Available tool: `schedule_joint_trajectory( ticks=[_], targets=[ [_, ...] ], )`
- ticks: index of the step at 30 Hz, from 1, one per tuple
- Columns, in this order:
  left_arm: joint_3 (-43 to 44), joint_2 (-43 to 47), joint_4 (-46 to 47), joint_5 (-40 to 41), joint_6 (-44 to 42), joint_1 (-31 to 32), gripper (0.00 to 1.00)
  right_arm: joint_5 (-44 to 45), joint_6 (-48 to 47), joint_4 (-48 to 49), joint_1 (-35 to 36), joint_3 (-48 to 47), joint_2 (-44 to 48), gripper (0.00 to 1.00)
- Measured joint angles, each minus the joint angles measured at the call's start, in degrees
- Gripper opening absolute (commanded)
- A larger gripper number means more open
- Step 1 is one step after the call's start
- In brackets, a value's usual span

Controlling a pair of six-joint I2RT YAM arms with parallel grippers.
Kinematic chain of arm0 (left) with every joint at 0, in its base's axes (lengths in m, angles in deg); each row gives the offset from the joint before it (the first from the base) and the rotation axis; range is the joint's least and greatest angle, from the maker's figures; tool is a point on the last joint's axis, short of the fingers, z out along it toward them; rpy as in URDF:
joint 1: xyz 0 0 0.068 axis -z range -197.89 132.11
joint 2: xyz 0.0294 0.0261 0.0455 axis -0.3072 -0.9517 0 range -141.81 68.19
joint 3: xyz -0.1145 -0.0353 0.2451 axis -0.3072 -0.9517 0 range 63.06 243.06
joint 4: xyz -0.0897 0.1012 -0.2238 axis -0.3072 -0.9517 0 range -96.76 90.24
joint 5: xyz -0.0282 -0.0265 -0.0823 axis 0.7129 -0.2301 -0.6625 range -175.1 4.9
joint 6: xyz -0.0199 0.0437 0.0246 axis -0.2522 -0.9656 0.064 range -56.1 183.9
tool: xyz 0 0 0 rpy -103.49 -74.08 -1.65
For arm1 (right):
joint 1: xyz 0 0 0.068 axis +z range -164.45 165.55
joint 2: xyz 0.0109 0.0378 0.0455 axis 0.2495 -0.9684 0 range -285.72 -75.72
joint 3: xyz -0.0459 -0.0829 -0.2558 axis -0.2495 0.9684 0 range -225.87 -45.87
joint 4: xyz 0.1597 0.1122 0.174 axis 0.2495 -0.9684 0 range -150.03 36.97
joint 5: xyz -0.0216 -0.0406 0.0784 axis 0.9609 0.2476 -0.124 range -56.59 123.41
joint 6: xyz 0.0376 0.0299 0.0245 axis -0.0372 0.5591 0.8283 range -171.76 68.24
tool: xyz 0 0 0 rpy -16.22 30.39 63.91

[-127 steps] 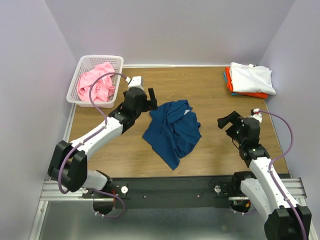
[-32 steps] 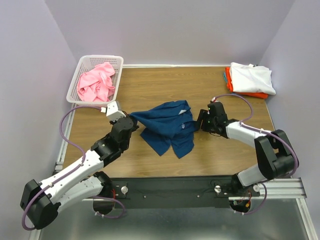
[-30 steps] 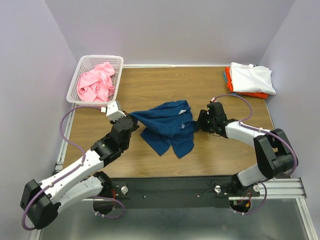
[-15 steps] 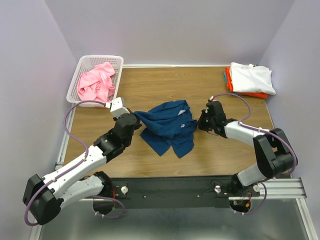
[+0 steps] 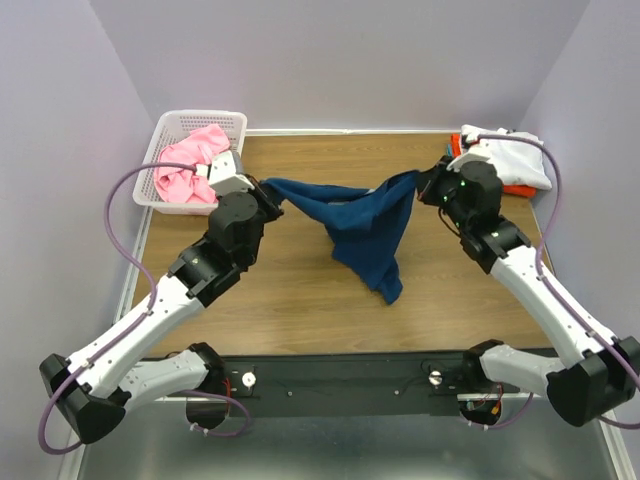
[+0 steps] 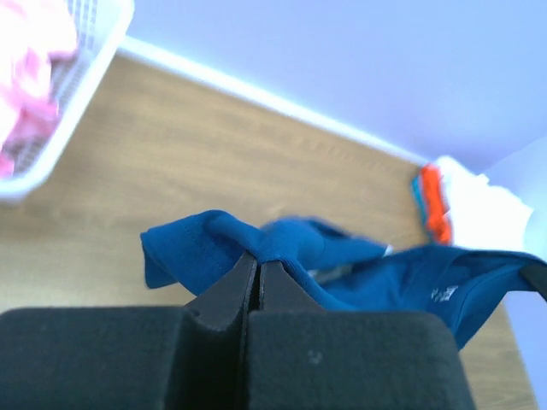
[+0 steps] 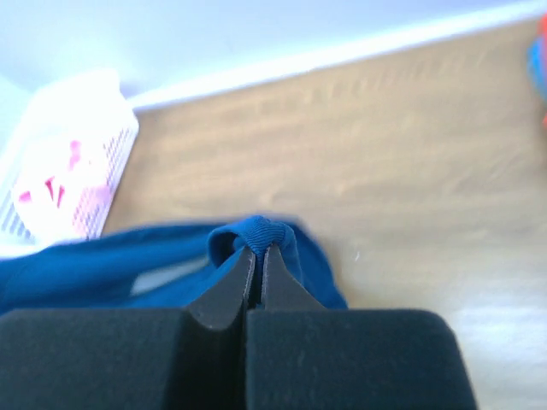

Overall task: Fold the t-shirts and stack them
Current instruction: Flatten the tshirt out

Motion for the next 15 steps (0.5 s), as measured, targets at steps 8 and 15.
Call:
schedule_joint_trajectory(
  ticks=[8, 15],
  targets=[
    [19.87, -1.31, -1.09, 3.39, -10.78, -0.15, 0.00, 6.14, -8.24, -9.70, 0.07, -18.16, 2.10, 0.01],
    [32.09, -1.42, 2.60, 0.85, -20.17, -0.24, 0.00, 6.05, -13.86, -14.01, 0.09, -37.99, 3.04, 0.01]
  ],
)
